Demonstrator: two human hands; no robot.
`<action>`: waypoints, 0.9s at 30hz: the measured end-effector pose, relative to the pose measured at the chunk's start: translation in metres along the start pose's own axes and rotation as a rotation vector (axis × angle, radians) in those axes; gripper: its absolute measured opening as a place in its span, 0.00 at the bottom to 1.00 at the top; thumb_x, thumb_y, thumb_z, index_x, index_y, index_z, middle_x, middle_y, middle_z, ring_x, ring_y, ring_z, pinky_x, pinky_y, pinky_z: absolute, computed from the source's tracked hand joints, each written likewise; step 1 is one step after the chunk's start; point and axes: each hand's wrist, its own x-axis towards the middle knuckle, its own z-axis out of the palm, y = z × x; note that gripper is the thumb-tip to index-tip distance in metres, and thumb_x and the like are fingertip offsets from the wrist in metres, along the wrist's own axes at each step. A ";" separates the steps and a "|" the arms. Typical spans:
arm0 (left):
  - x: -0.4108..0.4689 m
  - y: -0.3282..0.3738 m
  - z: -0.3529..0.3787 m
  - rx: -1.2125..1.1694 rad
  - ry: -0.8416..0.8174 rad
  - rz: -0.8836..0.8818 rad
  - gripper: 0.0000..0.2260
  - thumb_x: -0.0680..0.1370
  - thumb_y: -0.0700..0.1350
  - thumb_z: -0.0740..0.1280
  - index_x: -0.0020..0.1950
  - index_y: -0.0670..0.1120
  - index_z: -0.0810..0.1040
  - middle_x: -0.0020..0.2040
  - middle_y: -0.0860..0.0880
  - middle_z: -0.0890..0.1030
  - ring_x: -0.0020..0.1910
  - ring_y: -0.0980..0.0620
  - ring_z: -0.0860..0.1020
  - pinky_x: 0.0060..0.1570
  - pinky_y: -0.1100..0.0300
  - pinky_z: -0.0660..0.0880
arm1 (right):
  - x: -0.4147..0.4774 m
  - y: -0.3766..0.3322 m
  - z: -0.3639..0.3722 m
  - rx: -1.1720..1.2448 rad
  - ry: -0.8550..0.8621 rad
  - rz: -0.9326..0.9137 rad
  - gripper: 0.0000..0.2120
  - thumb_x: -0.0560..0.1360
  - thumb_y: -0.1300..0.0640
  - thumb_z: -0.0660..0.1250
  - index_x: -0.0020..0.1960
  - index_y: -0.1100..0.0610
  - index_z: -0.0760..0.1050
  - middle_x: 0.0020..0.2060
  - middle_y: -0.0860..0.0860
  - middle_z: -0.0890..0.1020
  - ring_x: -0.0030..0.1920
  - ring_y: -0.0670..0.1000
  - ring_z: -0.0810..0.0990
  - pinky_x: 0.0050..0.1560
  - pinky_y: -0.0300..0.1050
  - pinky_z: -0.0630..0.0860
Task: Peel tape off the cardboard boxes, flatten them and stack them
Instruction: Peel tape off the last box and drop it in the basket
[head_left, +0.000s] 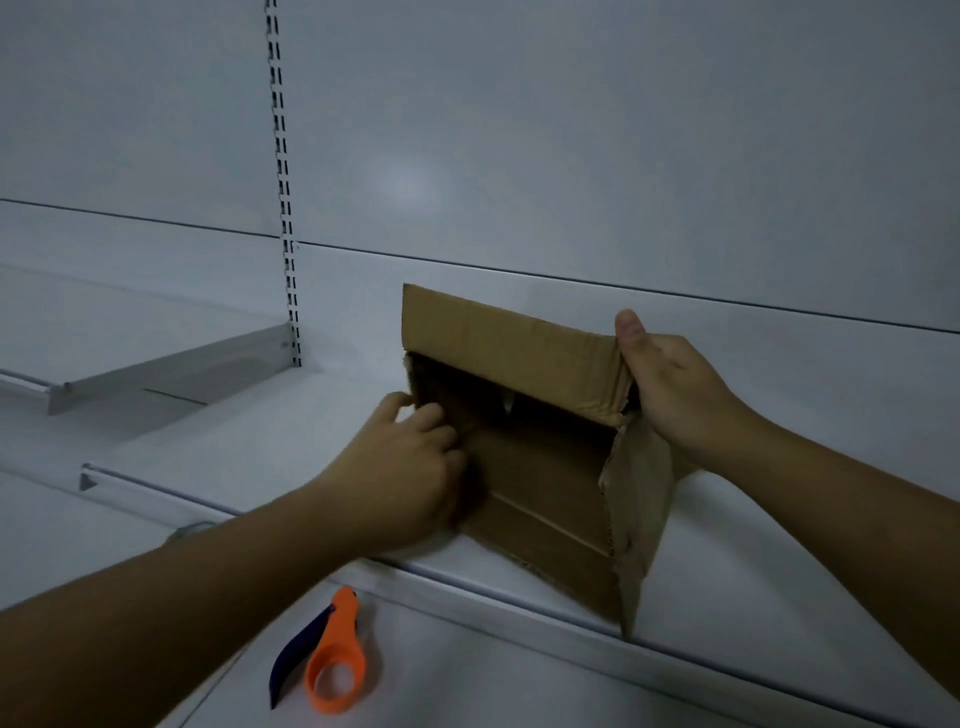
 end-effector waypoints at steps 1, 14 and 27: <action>-0.010 -0.008 0.000 -0.034 0.011 -0.021 0.13 0.72 0.52 0.56 0.35 0.51 0.78 0.32 0.53 0.77 0.36 0.51 0.76 0.41 0.55 0.75 | 0.001 -0.003 0.006 -0.006 -0.055 -0.006 0.24 0.80 0.43 0.47 0.29 0.55 0.61 0.25 0.49 0.68 0.26 0.42 0.68 0.28 0.27 0.63; 0.011 -0.017 -0.035 -0.665 0.105 -0.465 0.12 0.77 0.52 0.60 0.46 0.50 0.82 0.43 0.52 0.83 0.41 0.56 0.79 0.44 0.58 0.76 | -0.024 0.022 0.096 0.113 -0.504 0.034 0.07 0.75 0.56 0.68 0.49 0.59 0.80 0.48 0.51 0.82 0.49 0.46 0.79 0.54 0.40 0.74; 0.060 -0.013 0.060 -0.386 -0.574 -0.508 0.30 0.75 0.70 0.41 0.75 0.63 0.45 0.78 0.51 0.45 0.76 0.43 0.44 0.68 0.34 0.48 | -0.019 0.113 0.029 -0.894 -0.309 0.268 0.32 0.75 0.32 0.40 0.71 0.44 0.63 0.71 0.52 0.67 0.67 0.55 0.68 0.67 0.54 0.63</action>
